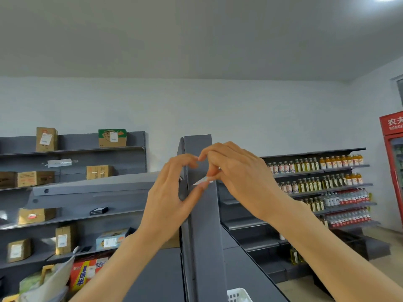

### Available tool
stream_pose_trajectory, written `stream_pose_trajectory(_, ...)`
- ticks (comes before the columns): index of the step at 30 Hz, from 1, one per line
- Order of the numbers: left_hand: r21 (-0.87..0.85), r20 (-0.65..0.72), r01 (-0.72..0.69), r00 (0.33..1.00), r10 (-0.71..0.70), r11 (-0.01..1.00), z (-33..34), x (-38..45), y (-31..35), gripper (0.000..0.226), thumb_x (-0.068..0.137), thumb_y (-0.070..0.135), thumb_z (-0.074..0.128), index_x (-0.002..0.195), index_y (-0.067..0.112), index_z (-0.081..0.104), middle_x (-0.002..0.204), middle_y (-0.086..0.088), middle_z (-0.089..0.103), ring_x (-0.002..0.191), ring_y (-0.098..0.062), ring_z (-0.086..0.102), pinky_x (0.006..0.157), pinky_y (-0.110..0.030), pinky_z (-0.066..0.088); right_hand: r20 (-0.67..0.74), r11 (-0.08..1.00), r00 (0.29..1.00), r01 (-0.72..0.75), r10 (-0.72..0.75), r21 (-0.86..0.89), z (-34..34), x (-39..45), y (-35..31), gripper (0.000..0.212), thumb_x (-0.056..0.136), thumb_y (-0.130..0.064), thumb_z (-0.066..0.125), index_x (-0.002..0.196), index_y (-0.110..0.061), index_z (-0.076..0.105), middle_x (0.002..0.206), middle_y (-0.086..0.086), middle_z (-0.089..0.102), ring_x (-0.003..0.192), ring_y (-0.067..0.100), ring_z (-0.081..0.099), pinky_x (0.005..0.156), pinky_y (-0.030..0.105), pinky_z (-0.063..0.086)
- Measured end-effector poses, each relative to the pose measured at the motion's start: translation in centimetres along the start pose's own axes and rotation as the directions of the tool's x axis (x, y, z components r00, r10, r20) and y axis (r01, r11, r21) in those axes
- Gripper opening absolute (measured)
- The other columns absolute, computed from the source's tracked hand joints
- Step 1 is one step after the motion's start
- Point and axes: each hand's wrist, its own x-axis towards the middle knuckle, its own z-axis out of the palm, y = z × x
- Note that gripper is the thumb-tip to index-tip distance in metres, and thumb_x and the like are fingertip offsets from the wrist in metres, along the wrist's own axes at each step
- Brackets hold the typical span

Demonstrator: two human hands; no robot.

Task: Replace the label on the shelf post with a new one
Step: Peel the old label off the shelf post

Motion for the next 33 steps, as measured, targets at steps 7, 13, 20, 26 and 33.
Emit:
stream_pose_trajectory(7,-0.123,-0.089,0.198,0.974,-0.210,0.972,0.4,0.6,3.1,0.011,0.088,0.021,0.066,0.094,0.024,0.058,0.087,0.015,0.068,0.086,-0.002,0.065,0.077,-0.014,0.051,0.065,0.939,0.979,-0.202,0.191,0.280,-3.5,1.3,0.2,0.015,0.087,-0.020,0.070,0.078,-0.025,0.059,0.119,-0.021,0.064,0.105,0.005,0.061,0.083,0.038,0.053)
stream_pose_trajectory(13,-0.274,-0.066,0.323,0.933,-0.353,0.906,0.6,0.2,5.3,0.017,0.087,0.018,0.069,0.094,0.024,0.055,0.085,0.009,0.067,0.078,-0.006,0.067,0.069,-0.018,0.053,0.144,0.869,0.951,-0.309,0.274,0.386,-4.3,0.0,1.4,0.034,0.085,-0.015,0.070,0.110,-0.037,0.061,0.113,-0.020,0.065,0.104,0.005,0.058,0.085,0.039,0.055)
stream_pose_trajectory(20,-0.431,0.016,0.360,0.920,-0.392,0.828,0.9,-0.2,6.7,0.018,0.090,0.001,0.060,0.092,0.015,0.051,0.089,-0.009,0.066,0.081,-0.015,0.072,0.068,-0.027,0.058,0.301,0.662,0.907,-0.422,0.296,0.619,-4.1,-2.4,1.1,0.062,0.089,-0.008,0.069,0.130,-0.045,0.040,0.129,-0.014,0.054,0.114,0.005,0.057,0.086,0.028,0.058)
stream_pose_trajectory(26,-0.458,0.028,0.364,0.918,-0.396,0.811,1.6,-0.6,7.4,0.016,0.091,-0.003,0.055,0.090,0.013,0.060,0.082,-0.021,0.062,0.083,-0.015,0.072,0.067,-0.023,0.055,0.306,0.479,0.856,-0.492,0.416,0.727,-3.2,-4.2,1.4,0.023,0.091,-0.005,0.065,0.099,-0.024,0.055,0.106,-0.011,0.065,0.095,0.007,0.068,0.061,0.013,0.052)
stream_pose_trajectory(33,-0.437,0.029,0.387,0.908,-0.417,0.812,2.3,-1.2,7.5,0.028,0.089,0.003,0.061,0.104,0.027,0.065,0.075,-0.008,0.067,0.078,-0.014,0.071,0.069,-0.027,0.057,0.305,0.471,0.850,-0.500,0.430,0.727,-2.9,-4.7,2.1,0.043,0.082,0.000,0.073,0.113,-0.029,0.067,0.101,-0.005,0.075,0.095,0.007,0.071,0.085,0.017,0.056)
